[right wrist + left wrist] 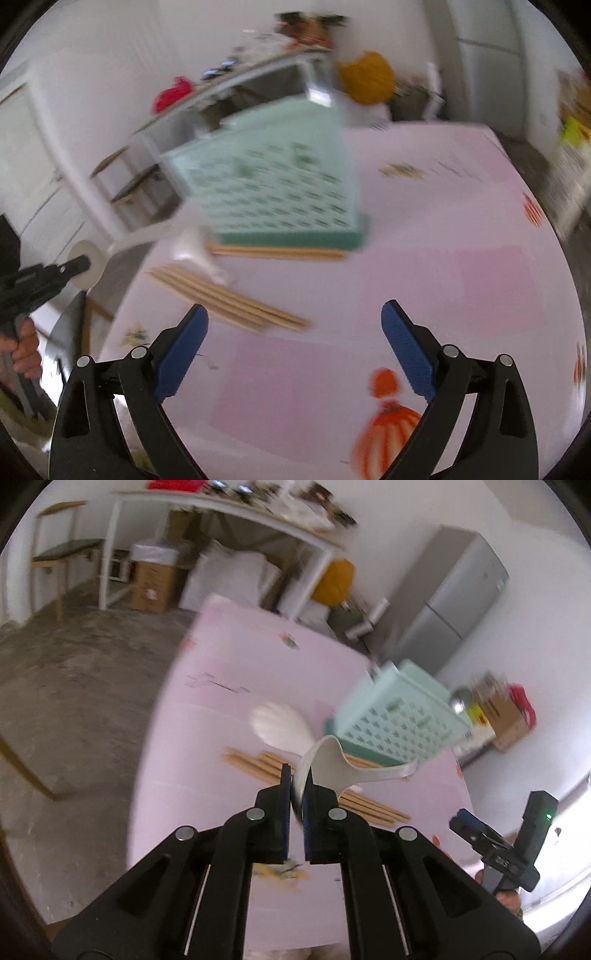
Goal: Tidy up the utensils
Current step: 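Close the left tool on the handle of the small white ladle, then close the right tool on the large white ladle handle while the left tool holds the small ladle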
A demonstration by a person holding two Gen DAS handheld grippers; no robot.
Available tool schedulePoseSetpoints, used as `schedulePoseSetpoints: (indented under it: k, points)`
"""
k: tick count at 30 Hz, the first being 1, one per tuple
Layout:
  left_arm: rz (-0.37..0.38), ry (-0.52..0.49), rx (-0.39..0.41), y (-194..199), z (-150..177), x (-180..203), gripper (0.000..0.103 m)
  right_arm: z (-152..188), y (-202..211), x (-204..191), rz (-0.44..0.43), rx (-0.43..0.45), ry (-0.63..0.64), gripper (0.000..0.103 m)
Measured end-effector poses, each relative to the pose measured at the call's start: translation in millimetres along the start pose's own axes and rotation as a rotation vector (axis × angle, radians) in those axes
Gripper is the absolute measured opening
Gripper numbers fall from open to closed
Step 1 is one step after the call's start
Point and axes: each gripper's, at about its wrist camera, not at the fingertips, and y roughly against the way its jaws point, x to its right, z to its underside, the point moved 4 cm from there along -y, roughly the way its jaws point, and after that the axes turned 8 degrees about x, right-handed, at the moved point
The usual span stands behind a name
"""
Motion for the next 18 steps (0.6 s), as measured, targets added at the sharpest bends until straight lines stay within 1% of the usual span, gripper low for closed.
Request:
schedulePoseSetpoints:
  k: [3,7,9,11,12,13,14,18]
  points:
    - [-0.047,0.013,0.069,23,-10,-18,0.004,-10,-4,-40,-0.089,0.009,0.094,0.092]
    - [-0.123,0.023,0.157,50,-18,-46,0.004,-25,-23,-100,-0.216,-0.013,0.210,0.086]
    - [-0.141,0.045,0.189,62,-22,-59,0.004,-30,-40,-130,-0.261,-0.024,0.278,0.083]
    - [-0.149,0.071,0.204,67,-22,-68,0.004,-35,-58,-148,-0.274,-0.043,0.319,0.078]
    - [-0.152,0.079,0.208,68,-22,-71,0.004,-38,-71,-157,-0.280,-0.062,0.336,0.078]
    - [-0.155,0.091,0.213,71,-21,-76,0.004,-41,-84,-162,-0.275,-0.080,0.347,0.075]
    - [-0.157,0.102,0.216,73,-21,-81,0.004,-44,-100,-167,-0.257,-0.104,0.359,0.071]
    - [-0.162,0.128,0.229,81,-20,-97,0.004,-49,-159,-176,-0.168,-0.190,0.403,0.070]
